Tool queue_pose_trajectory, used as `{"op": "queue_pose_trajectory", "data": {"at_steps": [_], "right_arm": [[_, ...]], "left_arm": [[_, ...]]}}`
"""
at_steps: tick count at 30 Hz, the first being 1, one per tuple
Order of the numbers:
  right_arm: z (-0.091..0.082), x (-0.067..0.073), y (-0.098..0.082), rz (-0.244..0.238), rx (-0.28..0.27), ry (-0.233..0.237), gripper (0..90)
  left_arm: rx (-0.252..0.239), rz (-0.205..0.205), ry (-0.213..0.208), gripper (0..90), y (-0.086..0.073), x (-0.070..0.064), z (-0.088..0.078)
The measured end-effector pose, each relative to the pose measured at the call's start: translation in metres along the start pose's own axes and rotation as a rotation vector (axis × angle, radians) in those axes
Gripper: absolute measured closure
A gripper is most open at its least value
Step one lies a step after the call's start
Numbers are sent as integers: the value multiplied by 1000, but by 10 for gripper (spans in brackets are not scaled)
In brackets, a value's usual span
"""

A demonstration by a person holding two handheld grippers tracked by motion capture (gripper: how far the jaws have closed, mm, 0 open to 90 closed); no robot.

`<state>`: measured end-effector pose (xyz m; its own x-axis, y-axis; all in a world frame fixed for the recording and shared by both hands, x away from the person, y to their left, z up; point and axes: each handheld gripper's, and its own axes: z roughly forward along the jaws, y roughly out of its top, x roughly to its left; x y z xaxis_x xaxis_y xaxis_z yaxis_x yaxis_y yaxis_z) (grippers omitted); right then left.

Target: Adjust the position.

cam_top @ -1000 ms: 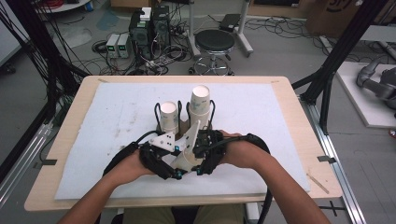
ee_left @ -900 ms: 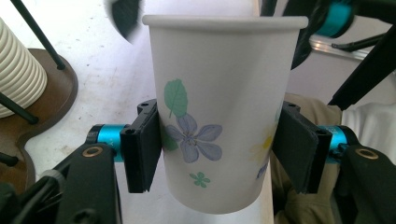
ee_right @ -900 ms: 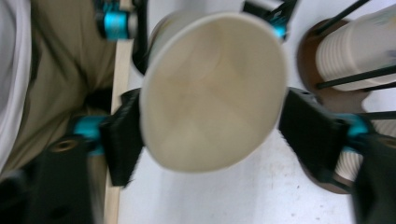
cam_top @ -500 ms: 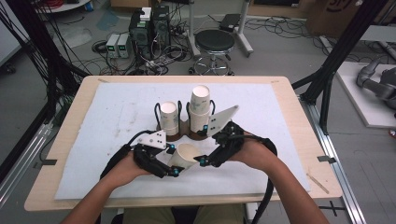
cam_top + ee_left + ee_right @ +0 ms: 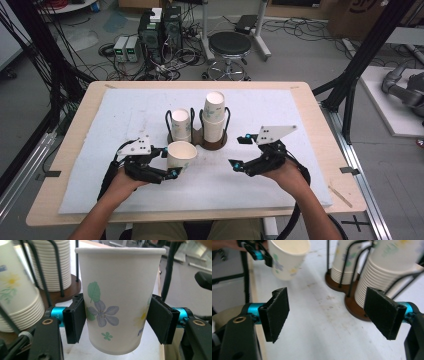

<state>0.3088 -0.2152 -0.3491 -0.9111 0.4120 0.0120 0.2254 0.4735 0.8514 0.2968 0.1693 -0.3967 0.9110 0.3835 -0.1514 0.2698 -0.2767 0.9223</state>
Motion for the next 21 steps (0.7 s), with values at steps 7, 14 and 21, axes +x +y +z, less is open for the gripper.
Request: {"op": "queue_pose_trajectory", "data": {"at_steps": [7,14,21], "right_arm": [[-7,-5,-30,75,-38,-95,214],[-16,-8,-54,125,-104,-211,214],[-18,-13,-71,151,-120,-298,214]], "left_arm": [[-89,-26,44,339,-14,9,-15],[-215,-42,94,338,-24,19,-32],[-313,-40,151,338,-32,25,-46]]}}
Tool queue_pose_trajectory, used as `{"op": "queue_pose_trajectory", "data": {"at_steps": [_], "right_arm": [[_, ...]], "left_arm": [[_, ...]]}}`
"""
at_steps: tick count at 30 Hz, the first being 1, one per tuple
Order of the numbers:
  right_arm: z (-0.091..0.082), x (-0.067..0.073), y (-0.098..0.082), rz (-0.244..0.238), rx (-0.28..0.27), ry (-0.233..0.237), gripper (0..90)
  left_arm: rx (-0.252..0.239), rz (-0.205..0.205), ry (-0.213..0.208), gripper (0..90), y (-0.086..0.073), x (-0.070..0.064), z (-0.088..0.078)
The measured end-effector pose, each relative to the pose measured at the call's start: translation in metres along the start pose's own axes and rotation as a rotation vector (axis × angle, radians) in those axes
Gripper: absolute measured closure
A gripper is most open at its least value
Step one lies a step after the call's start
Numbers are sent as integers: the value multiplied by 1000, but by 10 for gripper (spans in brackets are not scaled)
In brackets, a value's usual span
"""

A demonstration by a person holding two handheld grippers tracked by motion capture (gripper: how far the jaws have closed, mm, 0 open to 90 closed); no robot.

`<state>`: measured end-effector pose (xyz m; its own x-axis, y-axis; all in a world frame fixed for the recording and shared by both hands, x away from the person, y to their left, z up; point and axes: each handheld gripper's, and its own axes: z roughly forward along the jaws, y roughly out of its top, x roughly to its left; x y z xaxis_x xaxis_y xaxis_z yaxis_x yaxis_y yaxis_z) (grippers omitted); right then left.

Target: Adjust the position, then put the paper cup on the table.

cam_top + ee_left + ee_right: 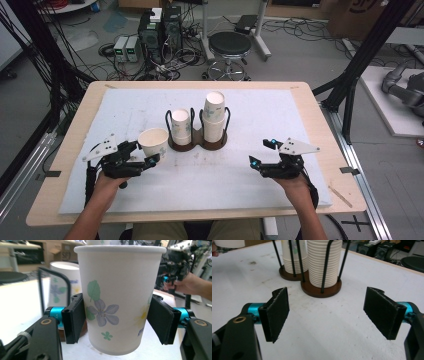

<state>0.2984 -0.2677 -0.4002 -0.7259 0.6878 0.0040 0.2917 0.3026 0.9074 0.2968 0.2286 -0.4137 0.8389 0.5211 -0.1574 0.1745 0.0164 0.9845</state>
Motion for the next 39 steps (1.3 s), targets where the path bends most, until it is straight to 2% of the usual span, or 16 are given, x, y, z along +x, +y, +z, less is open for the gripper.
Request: {"op": "queue_pose_trajectory", "data": {"at_steps": [2,5,7,12,16,23,27,32,39], "right_arm": [[0,-1,-3,2,0,-18,214],[0,0,-5,1,5,-28,214],[0,1,-5,-8,12,-36,214],[-1,1,-6,-4,1,-53,215],[-2,0,-6,9,-9,-66,215],[-1,3,-5,-3,-11,-53,215],[-1,2,-6,-5,-10,-51,215],[0,2,-6,-8,-7,-51,215],[-1,3,-6,-9,-8,-46,215]], "left_arm": [[-34,-6,17,338,-2,1,-4],[-38,7,46,338,-5,3,-8],[-58,16,43,331,-8,3,-10],[-53,51,55,326,-11,4,-11],[-59,45,70,324,-11,8,-14],[-62,55,122,321,-11,8,-21],[-58,56,151,320,-11,12,-24],[-75,63,180,320,-11,17,-27],[-74,73,214,320,-12,29,-23]]}}
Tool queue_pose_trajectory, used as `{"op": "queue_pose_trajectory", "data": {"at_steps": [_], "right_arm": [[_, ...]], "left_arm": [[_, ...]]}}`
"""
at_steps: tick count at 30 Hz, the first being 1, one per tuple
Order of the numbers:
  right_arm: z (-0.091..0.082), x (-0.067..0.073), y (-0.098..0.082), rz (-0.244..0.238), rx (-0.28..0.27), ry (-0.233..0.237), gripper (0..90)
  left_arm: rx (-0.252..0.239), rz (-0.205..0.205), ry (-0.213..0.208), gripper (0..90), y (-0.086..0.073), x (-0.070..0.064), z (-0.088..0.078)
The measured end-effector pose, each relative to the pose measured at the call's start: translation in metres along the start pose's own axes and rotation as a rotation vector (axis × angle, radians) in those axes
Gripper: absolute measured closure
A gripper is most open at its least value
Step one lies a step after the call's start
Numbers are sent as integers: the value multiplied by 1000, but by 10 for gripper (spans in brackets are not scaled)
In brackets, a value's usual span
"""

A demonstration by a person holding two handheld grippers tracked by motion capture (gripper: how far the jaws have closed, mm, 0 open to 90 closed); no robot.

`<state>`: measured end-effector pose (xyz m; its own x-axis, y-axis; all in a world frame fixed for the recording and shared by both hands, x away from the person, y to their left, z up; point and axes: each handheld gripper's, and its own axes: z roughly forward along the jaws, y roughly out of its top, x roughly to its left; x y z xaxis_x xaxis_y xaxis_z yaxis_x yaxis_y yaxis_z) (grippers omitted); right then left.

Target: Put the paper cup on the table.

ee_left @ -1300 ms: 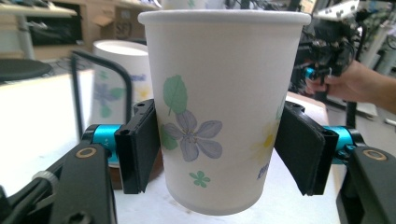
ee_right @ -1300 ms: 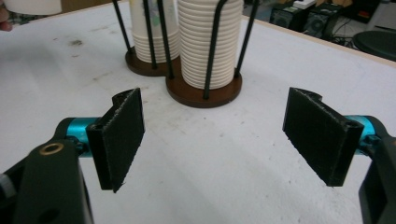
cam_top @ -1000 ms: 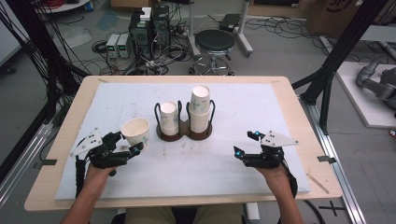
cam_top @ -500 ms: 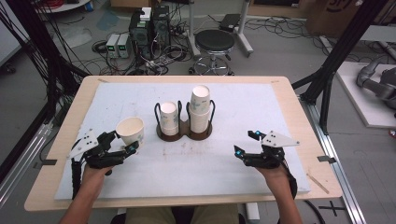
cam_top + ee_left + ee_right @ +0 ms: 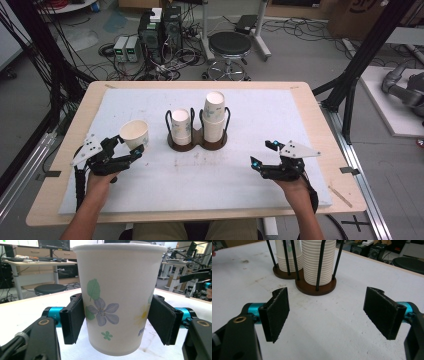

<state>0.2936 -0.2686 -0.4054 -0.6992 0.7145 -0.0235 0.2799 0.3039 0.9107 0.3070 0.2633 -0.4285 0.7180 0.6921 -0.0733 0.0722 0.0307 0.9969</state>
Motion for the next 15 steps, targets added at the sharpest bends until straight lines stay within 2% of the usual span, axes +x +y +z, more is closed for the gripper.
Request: {"op": "queue_pose_trajectory", "data": {"at_steps": [7,13,15], "right_arm": [[-4,2,-1,-3,-5,-3,215],[-4,3,0,4,-7,-4,215],[-4,3,1,1,-9,-5,215]], "left_arm": [[30,-11,43,320,-4,9,1],[104,-58,100,322,-13,19,1],[118,-61,112,322,-15,21,1]]}}
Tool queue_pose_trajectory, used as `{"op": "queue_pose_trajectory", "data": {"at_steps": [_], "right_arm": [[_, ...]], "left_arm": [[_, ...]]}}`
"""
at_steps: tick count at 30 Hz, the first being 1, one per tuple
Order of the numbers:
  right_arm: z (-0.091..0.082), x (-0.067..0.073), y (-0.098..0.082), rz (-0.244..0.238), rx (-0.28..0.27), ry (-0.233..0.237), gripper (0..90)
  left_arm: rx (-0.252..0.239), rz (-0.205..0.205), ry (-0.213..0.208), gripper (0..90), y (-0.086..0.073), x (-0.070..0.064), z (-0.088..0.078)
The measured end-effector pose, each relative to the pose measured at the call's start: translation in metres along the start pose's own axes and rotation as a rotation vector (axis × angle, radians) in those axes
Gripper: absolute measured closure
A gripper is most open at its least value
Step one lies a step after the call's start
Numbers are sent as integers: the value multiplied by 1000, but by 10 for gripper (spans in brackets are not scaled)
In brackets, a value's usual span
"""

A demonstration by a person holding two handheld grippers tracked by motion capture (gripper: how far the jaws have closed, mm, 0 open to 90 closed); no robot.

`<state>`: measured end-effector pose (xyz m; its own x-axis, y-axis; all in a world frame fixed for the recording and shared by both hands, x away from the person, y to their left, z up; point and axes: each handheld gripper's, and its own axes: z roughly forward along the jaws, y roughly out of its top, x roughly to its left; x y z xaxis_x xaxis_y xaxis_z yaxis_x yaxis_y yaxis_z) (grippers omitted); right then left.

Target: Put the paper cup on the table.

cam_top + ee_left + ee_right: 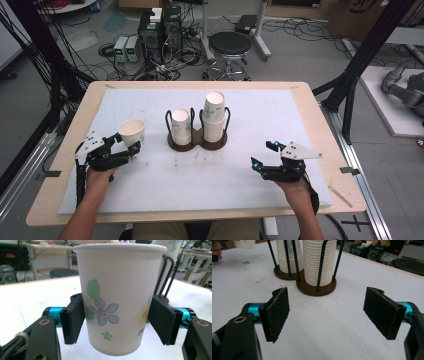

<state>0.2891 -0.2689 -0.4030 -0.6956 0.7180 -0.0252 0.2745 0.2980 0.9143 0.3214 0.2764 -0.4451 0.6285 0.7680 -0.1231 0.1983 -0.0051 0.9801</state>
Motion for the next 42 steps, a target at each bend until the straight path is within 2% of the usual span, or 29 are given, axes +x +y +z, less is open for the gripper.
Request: {"op": "queue_pose_trajectory", "data": {"at_steps": [5,11,15,16,18,19,22,25,29,32,34,38,42], "right_arm": [[4,1,0,0,12,4,216],[7,3,3,-14,14,15,216],[7,3,2,-15,19,20,216],[7,2,2,-17,18,19,216],[6,2,1,-15,16,15,216],[5,2,2,-12,16,15,216],[4,2,2,-11,14,12,216],[3,2,1,-10,16,12,216],[2,2,2,-7,16,11,216],[0,1,2,-9,15,8,216],[0,1,2,-9,18,8,216],[1,0,1,-7,26,12,216],[1,0,2,-8,24,11,216]], "left_arm": [[31,5,24,325,-3,1,3],[97,-28,79,333,-6,5,8],[145,-32,101,341,-4,5,11],[180,-28,115,344,-4,4,12],[265,8,140,346,-3,2,17],[288,24,144,346,-3,0,19],[293,37,165,351,-3,-3,21],[311,23,168,352,-2,-3,19],[341,6,151,355,-2,0,13],[381,9,142,355,-1,0,8],[405,-5,134,352,-2,0,6],[430,-26,118,339,-4,1,5],[422,-46,120,311,-5,1,4]]}}
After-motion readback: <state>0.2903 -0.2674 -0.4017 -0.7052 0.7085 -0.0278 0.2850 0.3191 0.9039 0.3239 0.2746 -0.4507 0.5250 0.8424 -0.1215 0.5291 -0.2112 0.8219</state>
